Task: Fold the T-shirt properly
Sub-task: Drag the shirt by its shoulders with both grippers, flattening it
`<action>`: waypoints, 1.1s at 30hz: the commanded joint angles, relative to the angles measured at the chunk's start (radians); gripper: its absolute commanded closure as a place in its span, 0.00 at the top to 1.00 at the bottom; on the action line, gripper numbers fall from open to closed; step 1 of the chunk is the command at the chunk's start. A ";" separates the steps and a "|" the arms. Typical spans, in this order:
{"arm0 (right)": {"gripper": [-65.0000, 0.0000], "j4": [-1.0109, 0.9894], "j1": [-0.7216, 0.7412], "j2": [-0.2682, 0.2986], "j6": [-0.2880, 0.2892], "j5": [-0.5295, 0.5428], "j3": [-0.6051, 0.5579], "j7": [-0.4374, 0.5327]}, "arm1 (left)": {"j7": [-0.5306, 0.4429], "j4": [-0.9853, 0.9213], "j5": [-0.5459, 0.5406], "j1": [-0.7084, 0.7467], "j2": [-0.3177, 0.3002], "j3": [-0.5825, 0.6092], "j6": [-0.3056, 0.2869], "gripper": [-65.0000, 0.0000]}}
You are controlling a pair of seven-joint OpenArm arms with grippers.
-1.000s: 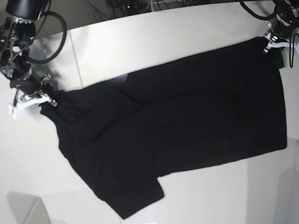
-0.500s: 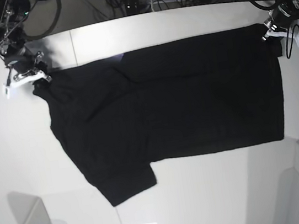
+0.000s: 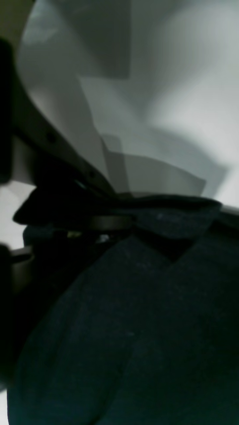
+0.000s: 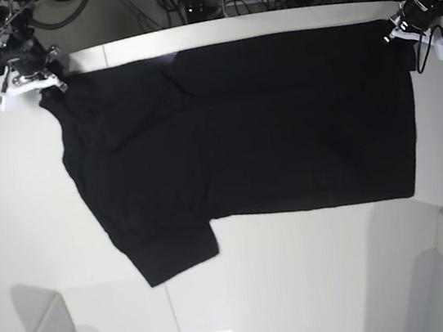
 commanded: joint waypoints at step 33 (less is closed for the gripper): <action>0.22 0.050 -0.063 0.008 0.004 0.009 0.011 -0.042 | -0.012 0.033 -0.001 0.071 -0.015 -0.015 0.005 0.00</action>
